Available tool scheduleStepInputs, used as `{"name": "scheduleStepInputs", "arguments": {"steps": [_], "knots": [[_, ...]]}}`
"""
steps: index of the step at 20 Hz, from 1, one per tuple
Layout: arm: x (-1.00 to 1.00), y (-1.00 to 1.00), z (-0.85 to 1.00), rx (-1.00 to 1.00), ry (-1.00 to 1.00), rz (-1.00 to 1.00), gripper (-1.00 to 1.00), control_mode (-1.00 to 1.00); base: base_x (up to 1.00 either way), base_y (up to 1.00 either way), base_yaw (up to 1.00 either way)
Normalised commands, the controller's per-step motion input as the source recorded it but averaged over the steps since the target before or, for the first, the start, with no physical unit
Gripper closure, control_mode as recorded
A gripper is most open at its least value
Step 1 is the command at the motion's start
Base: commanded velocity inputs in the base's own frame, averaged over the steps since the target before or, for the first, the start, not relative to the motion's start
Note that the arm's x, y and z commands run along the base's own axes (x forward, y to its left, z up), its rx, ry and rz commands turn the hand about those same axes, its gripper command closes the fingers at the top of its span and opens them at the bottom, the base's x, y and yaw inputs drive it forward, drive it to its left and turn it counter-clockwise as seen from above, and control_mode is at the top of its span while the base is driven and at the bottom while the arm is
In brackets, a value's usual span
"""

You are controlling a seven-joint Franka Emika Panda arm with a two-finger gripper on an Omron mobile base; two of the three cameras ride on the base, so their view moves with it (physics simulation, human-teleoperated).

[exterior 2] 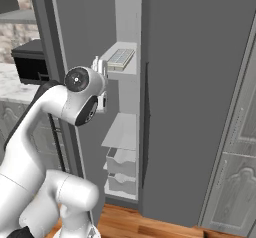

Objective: The ice cube tray has been filled with water. Take the tray and place it in the freezer to make ice. Close the freezer door after placing the tray.

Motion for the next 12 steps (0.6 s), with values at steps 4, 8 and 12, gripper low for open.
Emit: {"name": "scheduleStepInputs", "arguments": {"steps": [4, 8, 12], "knots": [[-0.01, 0.0, 0.0, 0.0, 0.0, -0.01, -1.0, -1.0, 0.0, 0.0, 0.0], [-0.16, 0.0, 0.0, 0.0, 0.0, 0.0, -1.0, -1.0, 0.0, 0.0, 0.0], [-0.32, 0.15, 0.0, -0.05, -0.02, 0.06, -1.0, -1.0, 0.0, 0.0, 0.0]]}}
